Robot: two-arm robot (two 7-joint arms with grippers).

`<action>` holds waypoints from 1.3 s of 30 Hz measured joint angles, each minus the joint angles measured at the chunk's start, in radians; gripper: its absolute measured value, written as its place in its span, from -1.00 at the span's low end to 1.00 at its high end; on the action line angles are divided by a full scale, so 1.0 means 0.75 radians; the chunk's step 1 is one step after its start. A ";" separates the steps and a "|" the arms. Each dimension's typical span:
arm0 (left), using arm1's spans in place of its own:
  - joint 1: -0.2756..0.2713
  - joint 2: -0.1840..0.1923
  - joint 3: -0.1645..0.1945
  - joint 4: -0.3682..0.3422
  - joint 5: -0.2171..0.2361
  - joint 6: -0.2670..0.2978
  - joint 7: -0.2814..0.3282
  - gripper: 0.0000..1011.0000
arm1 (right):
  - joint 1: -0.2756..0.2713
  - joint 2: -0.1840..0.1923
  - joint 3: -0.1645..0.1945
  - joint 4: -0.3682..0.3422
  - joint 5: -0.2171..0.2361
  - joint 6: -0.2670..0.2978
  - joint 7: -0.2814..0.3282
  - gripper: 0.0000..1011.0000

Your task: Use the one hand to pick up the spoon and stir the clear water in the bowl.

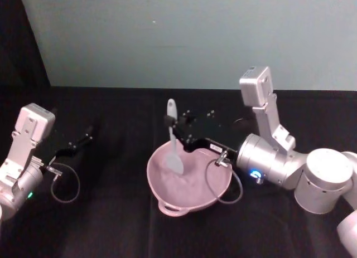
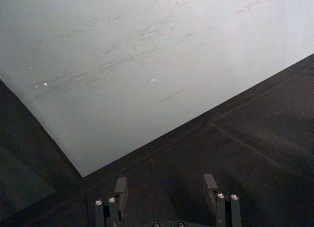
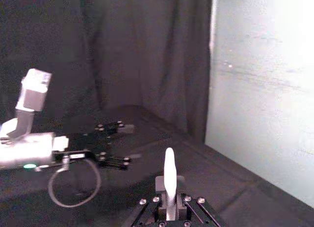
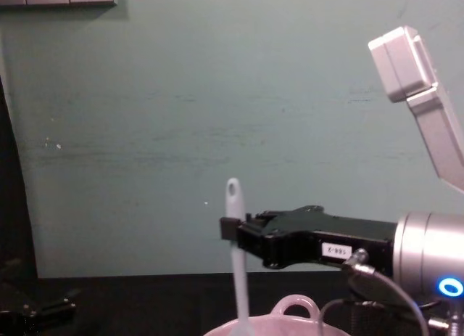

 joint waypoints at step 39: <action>0.000 0.000 0.000 0.000 0.000 0.000 0.000 0.99 | -0.072 0.030 -0.013 -0.118 0.000 0.021 0.001 -0.78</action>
